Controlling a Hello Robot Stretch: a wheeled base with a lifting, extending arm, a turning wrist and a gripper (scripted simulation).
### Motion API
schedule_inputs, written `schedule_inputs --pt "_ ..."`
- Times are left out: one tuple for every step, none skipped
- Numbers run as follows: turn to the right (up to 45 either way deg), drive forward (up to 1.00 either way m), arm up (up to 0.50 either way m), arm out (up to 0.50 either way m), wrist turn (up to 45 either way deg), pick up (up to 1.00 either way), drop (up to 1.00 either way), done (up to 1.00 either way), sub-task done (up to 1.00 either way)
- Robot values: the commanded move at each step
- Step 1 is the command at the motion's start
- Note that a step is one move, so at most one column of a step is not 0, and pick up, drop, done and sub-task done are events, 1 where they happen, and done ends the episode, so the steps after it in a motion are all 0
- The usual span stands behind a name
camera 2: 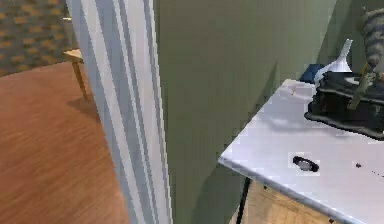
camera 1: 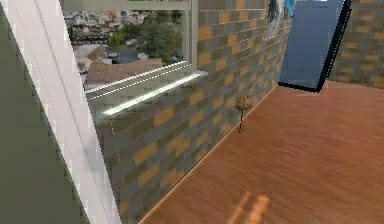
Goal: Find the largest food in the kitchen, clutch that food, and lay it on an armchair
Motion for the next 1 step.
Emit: schedule_inputs --pt "0.0 0.2 0.0 0.0 0.0 0.0 0.0 0.0 0.0"
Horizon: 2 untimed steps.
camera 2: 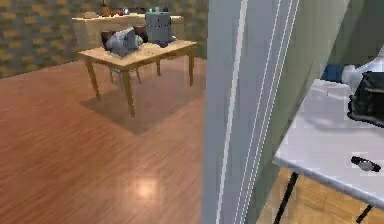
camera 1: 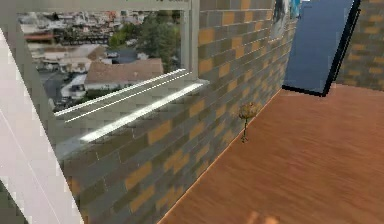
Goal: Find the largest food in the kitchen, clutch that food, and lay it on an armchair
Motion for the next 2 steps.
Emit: schedule_inputs --pt "45.0 0.0 0.0 0.0 0.0 0.0 0.0 0.0 0.0" --pt "21.0 0.0 0.0 0.0 0.0 0.0 0.0 0.0 0.0"
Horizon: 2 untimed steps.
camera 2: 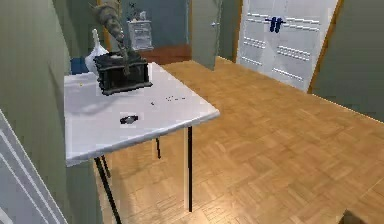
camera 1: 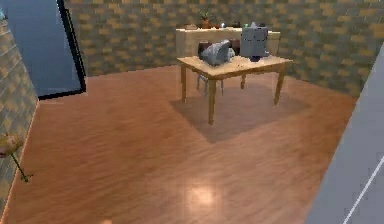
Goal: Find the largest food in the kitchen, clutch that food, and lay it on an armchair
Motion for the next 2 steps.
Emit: schedule_inputs --pt "0.0 0.55 0.0 0.0 0.0 0.0 0.0 0.0 0.0" --pt "30.0 0.0 0.0 0.0 0.0 0.0 0.0 0.0 0.0"
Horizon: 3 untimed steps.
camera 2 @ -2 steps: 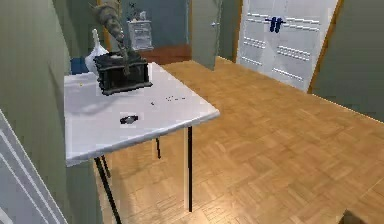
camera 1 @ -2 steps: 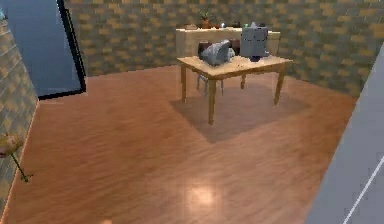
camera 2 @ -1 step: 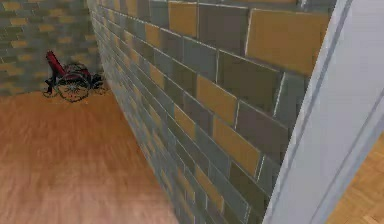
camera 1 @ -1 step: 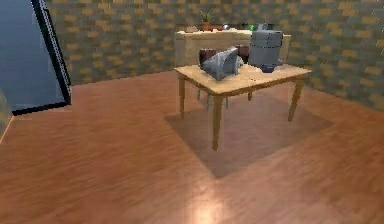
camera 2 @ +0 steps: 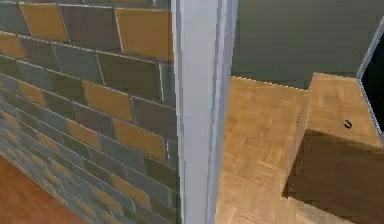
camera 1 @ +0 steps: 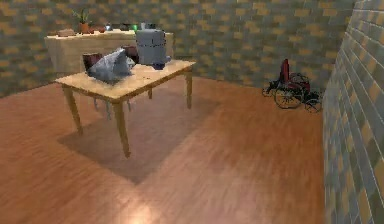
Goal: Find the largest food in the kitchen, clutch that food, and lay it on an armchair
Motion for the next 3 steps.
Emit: schedule_inputs --pt "0.0 1.0 0.0 0.0 0.0 0.0 0.0 0.0 0.0" --pt "0.0 1.0 0.0 0.0 0.0 0.0 0.0 0.0 0.0" --pt "-6.0 0.0 0.0 0.0 0.0 0.0 0.0 0.0 0.0"
